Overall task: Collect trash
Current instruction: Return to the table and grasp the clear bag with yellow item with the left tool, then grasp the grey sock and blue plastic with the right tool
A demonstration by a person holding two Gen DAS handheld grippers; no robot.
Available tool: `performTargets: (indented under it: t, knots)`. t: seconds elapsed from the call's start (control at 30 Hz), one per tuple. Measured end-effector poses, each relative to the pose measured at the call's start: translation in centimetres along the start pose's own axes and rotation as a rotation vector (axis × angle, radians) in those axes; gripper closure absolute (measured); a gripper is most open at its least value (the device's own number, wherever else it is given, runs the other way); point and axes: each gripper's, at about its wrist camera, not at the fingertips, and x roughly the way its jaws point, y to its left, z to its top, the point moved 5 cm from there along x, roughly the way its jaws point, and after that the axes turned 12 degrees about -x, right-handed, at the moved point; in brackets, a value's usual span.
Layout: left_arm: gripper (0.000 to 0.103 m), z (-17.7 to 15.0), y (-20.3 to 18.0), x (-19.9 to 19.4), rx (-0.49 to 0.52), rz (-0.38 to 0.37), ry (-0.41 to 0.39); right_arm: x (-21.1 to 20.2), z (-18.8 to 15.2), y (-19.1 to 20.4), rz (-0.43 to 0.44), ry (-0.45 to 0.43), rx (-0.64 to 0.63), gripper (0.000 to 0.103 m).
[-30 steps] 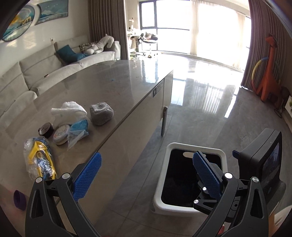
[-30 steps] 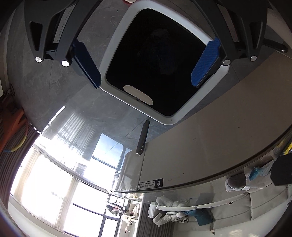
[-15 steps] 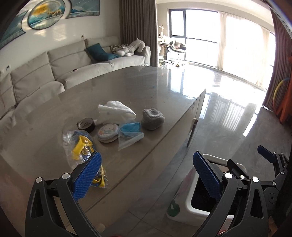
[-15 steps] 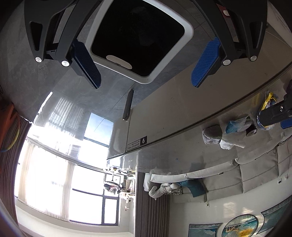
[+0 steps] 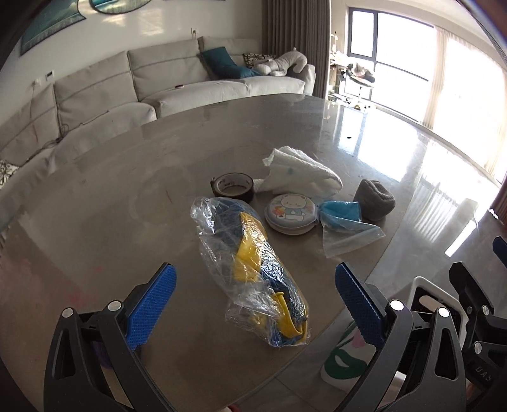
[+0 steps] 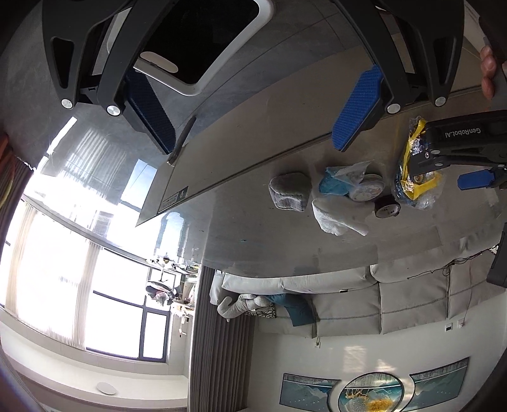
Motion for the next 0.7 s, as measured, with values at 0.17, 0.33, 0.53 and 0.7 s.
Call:
performTargets:
  t: [0.17, 0.33, 0.53, 0.7]
  knots:
    - [0.005, -0.5, 0.2, 2.6, 0.020, -0.004, 0.065, 1.3, 0.6, 2.4, 0.011, 0.005, -0.061, 0.005]
    - [0.006, -1.2, 0.1, 4.4, 0.042, -0.044, 0.092, 2.4, 0.7, 3.2, 0.028, 0.017, -0.059, 0.005]
    - [0.076, -0.9, 0.3, 2.9, 0.027, -0.099, 0.032, 3.4, 0.7, 3.7, 0.041, 0.022, -0.037, 0.005]
    - [0.077, 1.4, -0.3, -0.2, 0.064, -0.101, -0.137, 3.8, 2.1, 4.1, 0.067, 0.008, -0.064, 0.005]
